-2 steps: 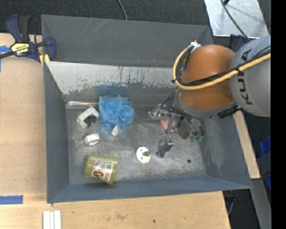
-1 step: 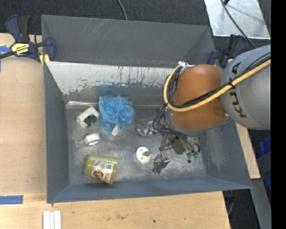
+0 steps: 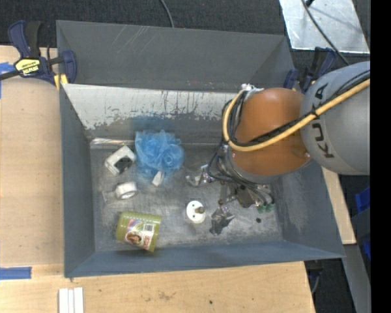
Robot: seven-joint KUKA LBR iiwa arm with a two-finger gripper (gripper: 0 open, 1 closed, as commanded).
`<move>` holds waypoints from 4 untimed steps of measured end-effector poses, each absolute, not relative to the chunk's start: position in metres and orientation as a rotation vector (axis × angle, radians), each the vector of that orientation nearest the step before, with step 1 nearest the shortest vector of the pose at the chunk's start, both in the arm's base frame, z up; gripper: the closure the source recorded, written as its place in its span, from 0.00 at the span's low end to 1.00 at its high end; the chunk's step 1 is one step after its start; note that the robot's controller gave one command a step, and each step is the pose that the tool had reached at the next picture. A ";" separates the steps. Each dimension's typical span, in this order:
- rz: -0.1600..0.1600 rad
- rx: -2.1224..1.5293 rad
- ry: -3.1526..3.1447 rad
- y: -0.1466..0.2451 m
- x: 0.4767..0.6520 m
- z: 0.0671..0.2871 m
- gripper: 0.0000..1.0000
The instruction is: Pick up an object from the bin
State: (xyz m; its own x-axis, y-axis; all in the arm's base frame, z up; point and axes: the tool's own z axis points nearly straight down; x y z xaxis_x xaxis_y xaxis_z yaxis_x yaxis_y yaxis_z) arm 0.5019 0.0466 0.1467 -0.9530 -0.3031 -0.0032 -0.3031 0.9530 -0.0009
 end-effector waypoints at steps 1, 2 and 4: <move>0.000 -0.022 3.139 0.038 0.508 0.093 0.00; 0.002 -0.044 3.137 0.039 0.503 0.073 1.00; 0.002 -0.044 3.137 0.039 0.503 0.076 1.00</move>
Offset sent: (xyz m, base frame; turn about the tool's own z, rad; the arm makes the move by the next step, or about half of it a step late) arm -0.0011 -0.0078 -0.0767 0.2811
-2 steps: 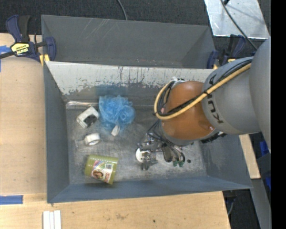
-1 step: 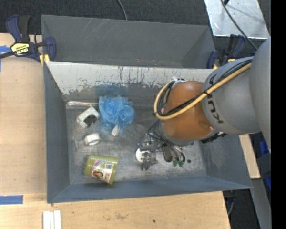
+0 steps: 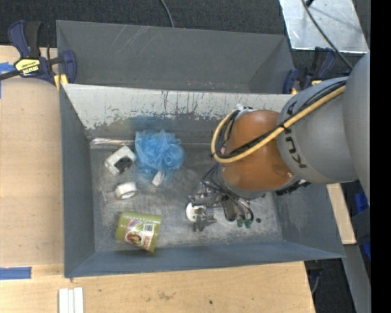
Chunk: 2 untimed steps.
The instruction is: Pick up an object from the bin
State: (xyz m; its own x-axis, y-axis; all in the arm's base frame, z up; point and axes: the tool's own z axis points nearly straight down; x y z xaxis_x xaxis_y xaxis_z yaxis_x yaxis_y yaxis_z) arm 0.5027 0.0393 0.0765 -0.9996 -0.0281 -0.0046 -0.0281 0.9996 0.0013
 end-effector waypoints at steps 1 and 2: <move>0.000 -0.044 3.143 0.039 0.501 0.087 1.00; 0.000 -0.043 3.140 0.039 0.502 0.102 1.00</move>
Offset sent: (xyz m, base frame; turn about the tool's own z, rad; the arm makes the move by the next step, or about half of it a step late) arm -0.0002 0.0000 0.0468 0.0000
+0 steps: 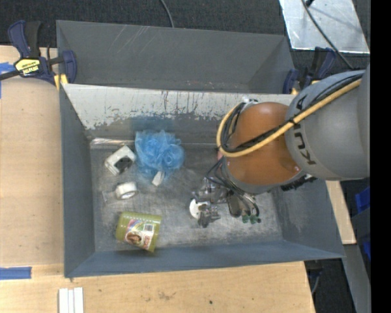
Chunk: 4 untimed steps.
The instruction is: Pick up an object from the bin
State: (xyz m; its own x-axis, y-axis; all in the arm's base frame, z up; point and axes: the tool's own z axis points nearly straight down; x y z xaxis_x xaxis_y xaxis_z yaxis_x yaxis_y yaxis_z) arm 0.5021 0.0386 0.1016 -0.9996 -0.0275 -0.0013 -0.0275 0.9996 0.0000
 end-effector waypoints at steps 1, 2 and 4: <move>0.000 -0.043 3.139 0.039 0.503 0.111 1.00; 0.000 -0.043 3.138 0.039 0.503 0.120 1.00; 0.000 -0.043 3.143 0.039 0.502 0.134 1.00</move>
Offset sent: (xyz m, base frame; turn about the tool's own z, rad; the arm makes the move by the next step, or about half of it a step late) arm 0.0000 0.0000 0.0344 0.0000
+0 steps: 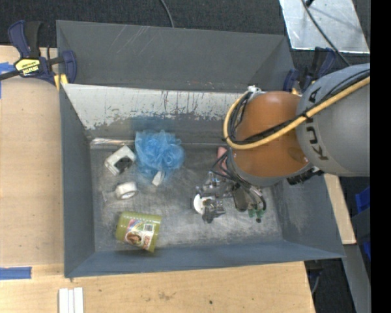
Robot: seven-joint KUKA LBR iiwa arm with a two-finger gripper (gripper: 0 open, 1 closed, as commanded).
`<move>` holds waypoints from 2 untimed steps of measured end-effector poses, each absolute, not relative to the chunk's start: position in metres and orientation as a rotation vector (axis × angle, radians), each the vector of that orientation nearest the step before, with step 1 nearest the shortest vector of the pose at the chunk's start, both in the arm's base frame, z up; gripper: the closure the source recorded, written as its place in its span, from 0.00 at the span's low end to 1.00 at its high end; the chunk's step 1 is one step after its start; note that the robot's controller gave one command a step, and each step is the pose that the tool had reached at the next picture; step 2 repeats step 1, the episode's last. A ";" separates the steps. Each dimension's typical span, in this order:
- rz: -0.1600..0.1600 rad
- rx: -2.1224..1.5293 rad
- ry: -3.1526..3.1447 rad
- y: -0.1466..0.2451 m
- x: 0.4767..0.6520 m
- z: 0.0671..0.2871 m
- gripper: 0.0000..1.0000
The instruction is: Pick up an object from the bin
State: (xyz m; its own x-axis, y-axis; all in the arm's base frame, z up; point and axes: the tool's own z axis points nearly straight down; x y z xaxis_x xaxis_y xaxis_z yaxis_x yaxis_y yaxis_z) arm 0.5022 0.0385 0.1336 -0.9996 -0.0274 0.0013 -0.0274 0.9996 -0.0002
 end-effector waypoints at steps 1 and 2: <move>0.000 0.043 -3.138 0.038 0.502 0.151 1.00; 0.000 0.043 -3.138 0.038 0.502 0.151 1.00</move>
Offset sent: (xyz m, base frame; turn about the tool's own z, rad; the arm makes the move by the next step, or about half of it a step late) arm 0.0000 -0.0001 0.0636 0.0000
